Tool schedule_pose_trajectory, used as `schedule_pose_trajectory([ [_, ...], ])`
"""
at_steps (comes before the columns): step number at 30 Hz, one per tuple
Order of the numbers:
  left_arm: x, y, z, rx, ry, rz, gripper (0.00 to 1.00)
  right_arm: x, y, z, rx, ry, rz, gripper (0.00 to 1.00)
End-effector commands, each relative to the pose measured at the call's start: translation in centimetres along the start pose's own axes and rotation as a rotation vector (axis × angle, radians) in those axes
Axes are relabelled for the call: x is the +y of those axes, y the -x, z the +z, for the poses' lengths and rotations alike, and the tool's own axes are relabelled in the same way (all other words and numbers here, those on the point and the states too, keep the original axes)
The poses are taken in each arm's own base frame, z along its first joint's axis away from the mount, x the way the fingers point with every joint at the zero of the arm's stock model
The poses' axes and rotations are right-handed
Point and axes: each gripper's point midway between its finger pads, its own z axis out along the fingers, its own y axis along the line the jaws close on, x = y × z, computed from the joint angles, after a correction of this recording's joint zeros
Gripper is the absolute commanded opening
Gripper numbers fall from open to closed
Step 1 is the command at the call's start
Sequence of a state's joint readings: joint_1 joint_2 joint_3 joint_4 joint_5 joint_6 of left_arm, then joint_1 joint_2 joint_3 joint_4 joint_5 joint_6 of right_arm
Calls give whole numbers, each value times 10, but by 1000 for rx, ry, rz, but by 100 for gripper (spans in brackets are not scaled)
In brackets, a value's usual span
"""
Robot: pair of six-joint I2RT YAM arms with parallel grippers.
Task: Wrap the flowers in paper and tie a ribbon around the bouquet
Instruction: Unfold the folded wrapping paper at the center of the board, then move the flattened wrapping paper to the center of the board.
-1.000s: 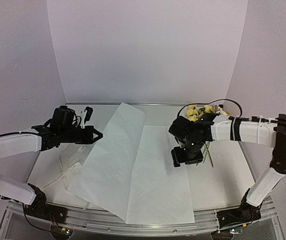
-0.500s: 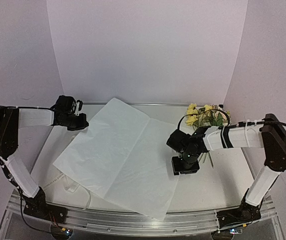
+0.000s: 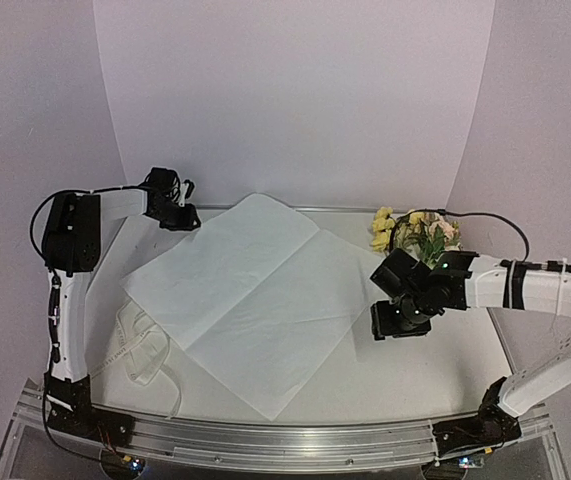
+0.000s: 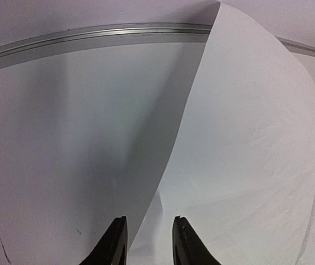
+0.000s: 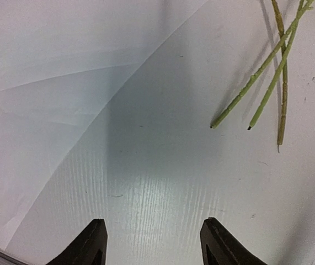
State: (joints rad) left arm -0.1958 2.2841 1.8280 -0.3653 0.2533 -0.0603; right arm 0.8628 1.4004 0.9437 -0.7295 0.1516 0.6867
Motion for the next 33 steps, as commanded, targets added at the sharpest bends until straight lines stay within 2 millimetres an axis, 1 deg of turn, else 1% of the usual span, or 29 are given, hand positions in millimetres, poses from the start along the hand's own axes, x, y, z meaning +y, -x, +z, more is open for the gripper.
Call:
schedule_pose_trajectory([
  [1, 2, 47, -36, -90, 69, 1, 68, -32, -1, -11, -9, -63, 14, 66],
  [3, -8, 63, -53, -151, 89, -8, 79, -37, 2, -17, -7, -44, 37, 72],
  [5, -32, 68, -64, -179, 105, 8, 88, -43, 4, -21, 3, -33, 57, 80],
  [7, -64, 62, -64, -184, 139, 49, 93, -51, 7, -26, -9, -31, 82, 89],
  [8, -84, 56, -62, -179, 137, 69, 93, -57, 9, -27, -14, -35, 102, 96],
  [9, -106, 46, -56, -168, 129, 88, 93, -60, 9, -27, -11, -30, 123, 98],
  [11, -148, 24, -44, -139, 82, 99, 93, -65, 9, -26, 14, -4, 183, 98],
  [13, -191, 0, -32, -109, 32, 121, 92, -63, 13, -24, 38, 38, 231, 98],
  [16, -243, -35, -11, -61, -26, 168, 91, -53, 26, -26, 58, 99, 257, 98],
  [17, -258, -44, -5, -46, -39, 187, 91, -51, 31, -28, 56, 111, 257, 98],
  [19, -276, -66, 14, -7, -34, 235, 91, -49, 40, -30, 50, 130, 272, 98],
  [20, -287, -68, 18, -9, -33, 255, 91, -49, 43, -30, 51, 131, 283, 98],
  [21, -289, -76, 29, 8, -14, 270, 90, -51, 46, -30, 49, 133, 297, 98],
  [24, -304, -85, 43, 9, -15, 307, 91, -61, 52, -31, 37, 126, 329, 98],
  [29, -320, -105, 57, 12, -3, 386, 92, -74, 53, -29, 39, 124, 379, 98],
  [33, -325, -127, 67, 32, 34, 459, 92, -82, 52, -26, 48, 119, 407, 98],
])
